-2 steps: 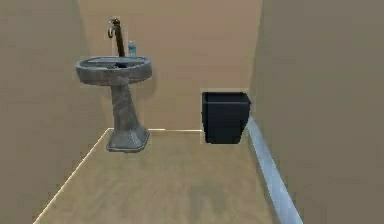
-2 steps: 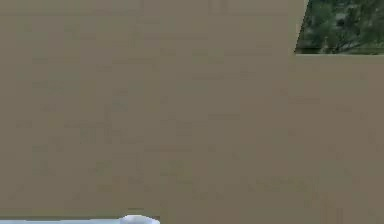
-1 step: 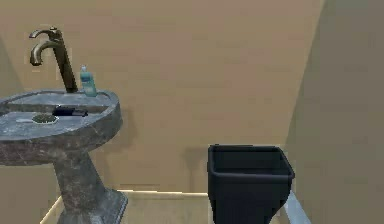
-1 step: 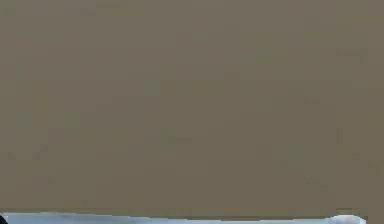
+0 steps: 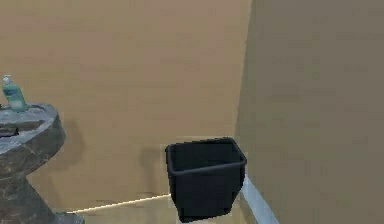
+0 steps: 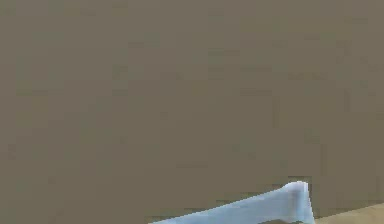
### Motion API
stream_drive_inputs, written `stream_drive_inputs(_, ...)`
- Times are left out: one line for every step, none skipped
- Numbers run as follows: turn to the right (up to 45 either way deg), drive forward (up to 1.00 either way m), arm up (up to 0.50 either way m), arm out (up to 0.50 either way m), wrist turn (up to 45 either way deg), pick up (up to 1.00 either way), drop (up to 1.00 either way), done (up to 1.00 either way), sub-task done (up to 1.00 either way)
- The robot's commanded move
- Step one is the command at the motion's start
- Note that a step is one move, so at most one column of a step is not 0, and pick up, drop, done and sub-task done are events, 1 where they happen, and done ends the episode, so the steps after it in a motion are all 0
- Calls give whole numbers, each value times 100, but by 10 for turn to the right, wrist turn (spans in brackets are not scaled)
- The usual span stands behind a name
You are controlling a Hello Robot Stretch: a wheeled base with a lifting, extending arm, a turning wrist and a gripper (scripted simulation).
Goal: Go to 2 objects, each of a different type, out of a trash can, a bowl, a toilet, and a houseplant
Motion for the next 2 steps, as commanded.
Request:
stream_drive_inputs(0,20,0,0,0,0,0,0,0)
stream_drive_inputs(0,0,0,0,0,0,0,100,0)
